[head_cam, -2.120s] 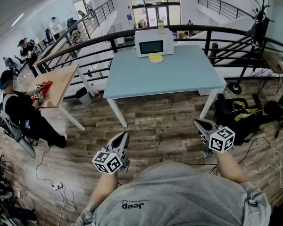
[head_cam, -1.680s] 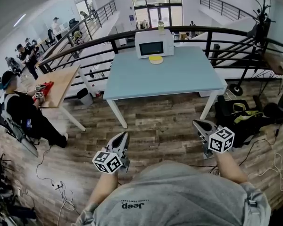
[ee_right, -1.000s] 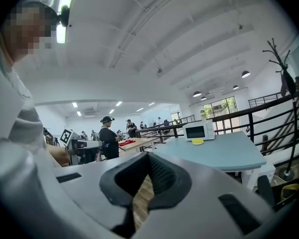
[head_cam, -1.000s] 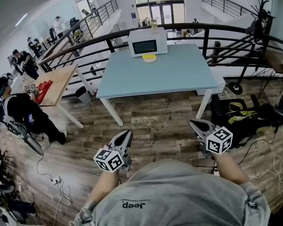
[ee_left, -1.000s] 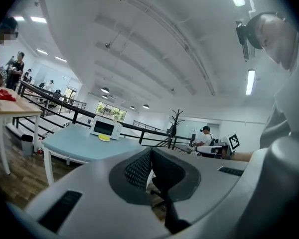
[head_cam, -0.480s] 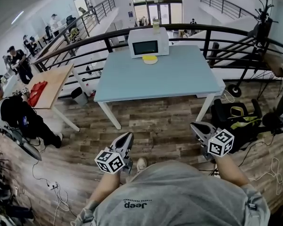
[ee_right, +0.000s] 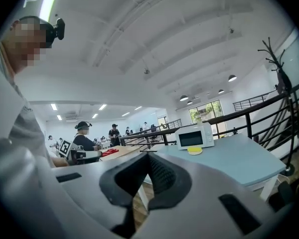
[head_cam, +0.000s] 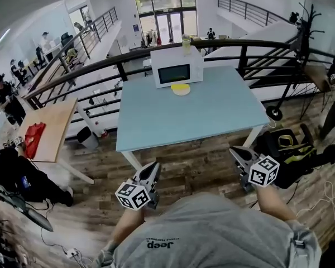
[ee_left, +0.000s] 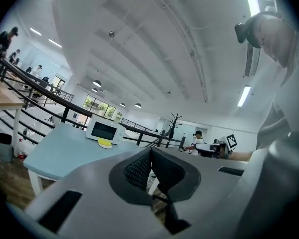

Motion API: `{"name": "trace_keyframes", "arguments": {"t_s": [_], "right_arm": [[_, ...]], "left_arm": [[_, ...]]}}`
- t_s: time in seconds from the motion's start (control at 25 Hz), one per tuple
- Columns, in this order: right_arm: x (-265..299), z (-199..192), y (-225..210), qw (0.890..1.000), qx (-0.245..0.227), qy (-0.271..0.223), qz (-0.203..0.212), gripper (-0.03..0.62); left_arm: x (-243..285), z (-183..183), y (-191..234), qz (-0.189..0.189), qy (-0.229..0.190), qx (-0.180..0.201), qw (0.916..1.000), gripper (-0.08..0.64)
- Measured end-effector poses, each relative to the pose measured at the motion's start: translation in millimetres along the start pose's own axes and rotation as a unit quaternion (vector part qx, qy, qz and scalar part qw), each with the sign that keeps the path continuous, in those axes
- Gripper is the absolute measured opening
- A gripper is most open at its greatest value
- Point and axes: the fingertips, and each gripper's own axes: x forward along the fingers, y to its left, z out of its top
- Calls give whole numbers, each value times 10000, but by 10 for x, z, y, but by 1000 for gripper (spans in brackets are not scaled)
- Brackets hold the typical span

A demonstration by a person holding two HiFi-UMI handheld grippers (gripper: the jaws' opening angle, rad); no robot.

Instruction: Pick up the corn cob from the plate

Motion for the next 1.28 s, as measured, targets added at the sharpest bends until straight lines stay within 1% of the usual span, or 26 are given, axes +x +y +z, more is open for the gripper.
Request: {"name": "trace_keyframes", "arguments": {"t_s": [0.16, 0.28, 0.44, 0.56, 0.76, 0.92, 1.04, 1.2, 1.28], "right_arm": [[555, 68, 78, 10000, -9, 36, -65, 15], [833, 53, 76, 9999, 9, 101, -68, 15], [1119, 52, -15, 9997, 112, 177, -130, 15], [1286, 83, -91, 9997, 112, 191, -102, 15], [1472, 140, -339, 9997, 189, 151, -33, 15], [1631, 171, -727, 9992, 384, 110, 80, 15], [1750, 204, -1169, 9988, 414, 137, 215, 15], [2005, 271, -2060, 9979, 407, 148, 486, 15], [2184, 361, -2568, 9969, 434, 204, 631, 15]], "left_arm": [[36, 190, 564, -73, 56, -49, 9999, 18], [105, 245, 833, -103, 107, -104, 9998, 18], [171, 291, 1064, -129, 178, -179, 9996, 18], [227, 310, 1228, -80, 228, -199, 9995, 18], [411, 395, 1360, 23, 241, -176, 9996, 18], [660, 420, 1412, 200, 311, -151, 9992, 18], [1029, 395, 1477, 383, 331, -122, 9986, 18], [1883, 334, 1585, 650, 279, -114, 9974, 18], [2435, 338, 1614, 750, 207, -240, 9967, 18]]}}
